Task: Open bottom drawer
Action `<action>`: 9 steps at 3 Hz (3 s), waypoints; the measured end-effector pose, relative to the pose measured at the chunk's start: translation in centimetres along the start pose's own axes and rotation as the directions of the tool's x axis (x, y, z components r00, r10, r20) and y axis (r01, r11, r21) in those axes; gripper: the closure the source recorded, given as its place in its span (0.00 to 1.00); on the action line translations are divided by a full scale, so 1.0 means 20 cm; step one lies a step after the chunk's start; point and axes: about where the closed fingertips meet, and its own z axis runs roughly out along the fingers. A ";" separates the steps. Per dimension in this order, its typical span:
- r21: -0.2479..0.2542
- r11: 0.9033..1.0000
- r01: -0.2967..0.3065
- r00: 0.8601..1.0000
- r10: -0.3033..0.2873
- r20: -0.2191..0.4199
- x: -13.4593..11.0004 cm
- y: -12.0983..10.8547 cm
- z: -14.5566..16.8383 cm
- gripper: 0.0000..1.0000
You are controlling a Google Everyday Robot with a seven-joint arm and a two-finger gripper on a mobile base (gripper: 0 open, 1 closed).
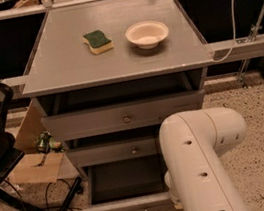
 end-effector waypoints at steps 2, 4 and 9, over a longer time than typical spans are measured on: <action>-0.052 0.998 -0.021 0.999 0.019 -0.033 0.07 0.13 0.02 1.00; -0.132 0.990 -0.054 0.996 0.045 -0.071 0.16 0.33 0.07 1.00; -0.188 0.980 -0.063 0.995 0.046 -0.090 0.21 0.45 0.09 0.83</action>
Offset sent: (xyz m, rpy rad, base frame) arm -0.1412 -0.0511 0.0046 -0.1241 0.2545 -0.0727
